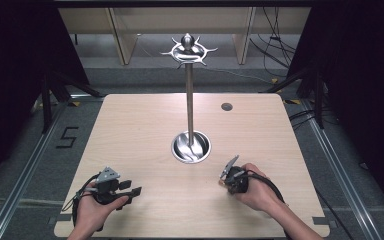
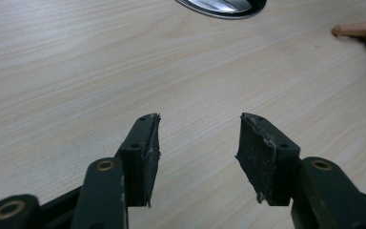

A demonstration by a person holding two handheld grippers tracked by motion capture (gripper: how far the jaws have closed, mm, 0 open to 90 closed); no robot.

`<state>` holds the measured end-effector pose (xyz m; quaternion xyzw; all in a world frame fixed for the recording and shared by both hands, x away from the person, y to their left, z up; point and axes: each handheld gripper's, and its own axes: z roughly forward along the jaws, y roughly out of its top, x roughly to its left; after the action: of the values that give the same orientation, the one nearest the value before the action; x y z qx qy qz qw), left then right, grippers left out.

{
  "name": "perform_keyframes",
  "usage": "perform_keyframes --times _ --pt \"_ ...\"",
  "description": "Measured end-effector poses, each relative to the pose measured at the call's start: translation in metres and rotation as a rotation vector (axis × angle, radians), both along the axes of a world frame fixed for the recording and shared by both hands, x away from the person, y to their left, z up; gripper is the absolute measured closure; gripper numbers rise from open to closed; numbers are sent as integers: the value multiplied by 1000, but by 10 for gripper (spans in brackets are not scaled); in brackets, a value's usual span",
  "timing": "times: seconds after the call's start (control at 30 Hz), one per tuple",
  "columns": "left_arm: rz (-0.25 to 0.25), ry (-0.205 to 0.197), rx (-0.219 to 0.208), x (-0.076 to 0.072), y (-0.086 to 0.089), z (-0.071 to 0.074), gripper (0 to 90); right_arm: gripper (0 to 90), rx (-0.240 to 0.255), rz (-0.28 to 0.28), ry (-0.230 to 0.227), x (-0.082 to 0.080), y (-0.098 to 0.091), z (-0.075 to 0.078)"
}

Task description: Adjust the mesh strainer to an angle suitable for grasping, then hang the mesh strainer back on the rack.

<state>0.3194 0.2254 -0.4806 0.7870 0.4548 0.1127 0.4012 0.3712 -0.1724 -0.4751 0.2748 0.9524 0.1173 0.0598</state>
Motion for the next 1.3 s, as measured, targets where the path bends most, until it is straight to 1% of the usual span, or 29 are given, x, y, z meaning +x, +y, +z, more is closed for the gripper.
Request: perform_keyframes --times 0.03,0.1,0.13,0.2,0.27,0.3,0.33,0.4,0.43,0.47,0.53,0.6,0.63,0.67,0.73,0.77,0.8,0.83,0.87,0.93,0.97,1.0,1.07,1.1,1.13,1.17,1.2,1.23,1.3 --pt "-3 1 3 0 0 0 479 900 1 -11 -13 5 -2 1" --pt "6 -1 -1 0 0 0 479 900 7 -55 -14 16 -8 0" --pt "7 0 -4 0 0 0 479 900 7 -55 -14 16 -8 0" --pt "0 8 1 0 1 1 478 900 42 -81 -3 23 -11 0" --pt "-10 4 8 0 2 1 478 900 57 -118 10 27 -13 0" --pt "0 -2 -3 0 2 0 478 900 71 -136 4 33 -16 -1" --pt "-1 0 -2 0 2 0 478 900 69 -143 -1 36 -18 0" --pt "-1 0 -2 0 2 0 478 900 74 -157 -1 38 -20 -1" --pt "-3 4 -2 0 2 0 478 900 89 -189 -4 43 -25 -1" --pt "-3 5 -1 0 2 0 478 900 89 -189 -4 43 -25 -1" --pt "-15 11 17 1 3 1 478 900 100 -214 -11 48 -31 -1" --pt "-14 13 15 1 2 1 478 898 101 -247 -18 51 -37 -1" --pt "-15 13 16 1 2 1 478 896 112 -252 -25 54 -42 -1" --pt "-15 13 16 1 2 1 477 891 115 -270 -24 54 -44 0" --pt "-14 9 12 1 2 0 478 874 137 -284 -33 55 -49 4" --pt "-12 10 12 1 2 0 478 874 137 -284 -33 55 -49 4" --pt "-9 11 11 1 2 0 477 868 143 -298 -23 54 -49 6" --pt "-10 12 12 2 2 0 478 864 153 -283 -39 54 -51 9" --pt "-6 12 13 2 2 -1 477 849 164 -300 -36 51 -51 14" --pt "-5 19 5 2 1 -1 478 841 172 -287 -47 52 -52 15" --pt "-3 17 1 2 1 -1 478 817 186 -295 -49 50 -55 20" --pt "-3 17 1 2 1 -1 477 817 186 -295 -49 50 -55 20" --pt "0 15 4 1 1 -2 477 770 196 -328 -28 47 -58 27" --pt "4 19 -3 1 1 -2 476 739 197 -349 -55 47 -64 32" --pt "4 19 -3 1 1 -2 476 720 194 -363 -56 46 -66 34" --pt "0 20 3 0 1 -2 476 692 192 -364 -47 46 -69 35" --pt "-4 16 5 0 2 -2 476 692 192 -364 -47 46 -69 35" --pt "-6 17 4 -1 3 -1 476 663 181 -375 -32 45 -72 37" --pt "14 10 -13 -1 2 -1 474 644 155 -403 -10 44 -76 38"
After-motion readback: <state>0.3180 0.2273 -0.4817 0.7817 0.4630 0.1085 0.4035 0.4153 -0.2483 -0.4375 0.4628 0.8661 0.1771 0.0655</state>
